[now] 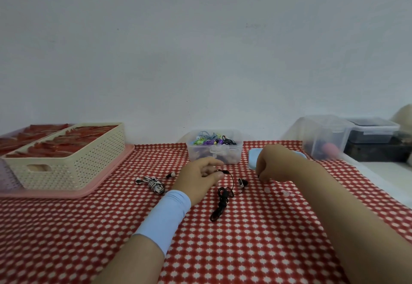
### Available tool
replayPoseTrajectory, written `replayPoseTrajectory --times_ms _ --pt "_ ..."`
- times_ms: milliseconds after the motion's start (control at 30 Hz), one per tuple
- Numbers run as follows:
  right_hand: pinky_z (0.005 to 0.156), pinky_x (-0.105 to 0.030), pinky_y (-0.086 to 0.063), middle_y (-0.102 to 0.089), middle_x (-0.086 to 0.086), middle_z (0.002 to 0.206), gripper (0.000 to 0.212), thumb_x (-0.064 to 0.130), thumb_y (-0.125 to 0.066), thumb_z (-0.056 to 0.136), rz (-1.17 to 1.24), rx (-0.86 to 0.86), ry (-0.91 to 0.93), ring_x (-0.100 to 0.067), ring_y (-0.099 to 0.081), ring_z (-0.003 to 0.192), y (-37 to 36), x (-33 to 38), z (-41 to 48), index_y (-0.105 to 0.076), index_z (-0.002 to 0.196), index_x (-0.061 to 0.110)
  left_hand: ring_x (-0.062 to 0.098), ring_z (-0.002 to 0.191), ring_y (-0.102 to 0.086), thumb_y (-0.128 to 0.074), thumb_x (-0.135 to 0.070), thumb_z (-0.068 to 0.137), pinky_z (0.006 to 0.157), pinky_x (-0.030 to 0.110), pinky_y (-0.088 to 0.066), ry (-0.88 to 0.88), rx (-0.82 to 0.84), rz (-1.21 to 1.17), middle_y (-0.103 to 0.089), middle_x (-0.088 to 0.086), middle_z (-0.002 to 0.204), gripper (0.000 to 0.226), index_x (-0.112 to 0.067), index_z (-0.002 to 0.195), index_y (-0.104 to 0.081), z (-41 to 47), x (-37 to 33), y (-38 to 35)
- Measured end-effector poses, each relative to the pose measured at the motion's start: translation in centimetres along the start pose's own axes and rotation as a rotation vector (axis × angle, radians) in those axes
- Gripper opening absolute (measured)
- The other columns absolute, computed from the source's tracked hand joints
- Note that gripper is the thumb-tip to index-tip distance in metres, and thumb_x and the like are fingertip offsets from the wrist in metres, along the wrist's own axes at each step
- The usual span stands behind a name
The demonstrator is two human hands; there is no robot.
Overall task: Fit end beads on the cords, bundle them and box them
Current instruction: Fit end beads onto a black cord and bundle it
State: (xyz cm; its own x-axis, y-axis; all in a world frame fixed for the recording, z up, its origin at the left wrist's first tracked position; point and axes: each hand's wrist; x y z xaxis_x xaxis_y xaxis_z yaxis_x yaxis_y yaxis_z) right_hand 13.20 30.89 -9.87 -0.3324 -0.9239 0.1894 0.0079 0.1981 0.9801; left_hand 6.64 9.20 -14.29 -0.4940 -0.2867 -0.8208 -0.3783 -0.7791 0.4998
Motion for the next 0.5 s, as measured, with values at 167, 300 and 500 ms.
replayPoseTrajectory --times_ms 167,300,500 --pt "0.054 -0.014 -0.05 -0.074 0.009 0.07 0.018 0.007 -0.079 0.079 0.372 -0.161 0.141 -0.001 -0.064 0.047 0.5 0.9 -1.2 -0.077 0.072 0.024 0.005 0.072 -0.07 -0.073 -0.007 0.085 0.067 0.017 -0.053 0.045 -0.036 -0.27 -0.076 -0.002 0.088 0.018 -0.018 0.099 -0.074 -0.1 -0.1 0.2" --pt "0.051 -0.019 -0.049 -0.075 0.004 0.07 0.012 0.007 -0.079 0.082 0.612 -0.18 0.185 -0.006 -0.06 0.043 0.4 2.1 -1.7 -0.076 0.081 0.019 0.001 0.063 -0.062 -0.065 -0.012 0.093 0.064 0.014 -0.052 0.063 -0.049 -0.298 -0.073 -0.011 0.073 0.018 -0.022 0.102 -0.075 0.0 0.0 0.3" --pt "0.041 -0.022 -0.042 -0.072 -0.005 0.068 0.002 0.007 -0.077 0.086 0.835 -0.126 0.241 -0.01 -0.056 0.044 -0.1 3.6 -2.1 -0.076 0.087 0.008 0.012 0.071 -0.069 -0.059 -0.012 0.097 0.065 0.021 -0.056 0.103 -0.031 -0.348 -0.076 -0.002 0.089 0.022 -0.022 0.108 -0.075 0.2 0.3 0.2"
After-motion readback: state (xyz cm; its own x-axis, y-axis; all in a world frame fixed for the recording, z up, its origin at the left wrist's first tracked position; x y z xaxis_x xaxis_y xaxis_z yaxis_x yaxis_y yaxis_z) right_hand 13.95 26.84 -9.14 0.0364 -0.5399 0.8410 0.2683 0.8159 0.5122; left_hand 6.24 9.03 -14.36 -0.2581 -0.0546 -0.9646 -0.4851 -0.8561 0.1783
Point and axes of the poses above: each hand's wrist, its own z-axis towards the middle knuckle, its own y-axis out of the back of the hand, x = y × z
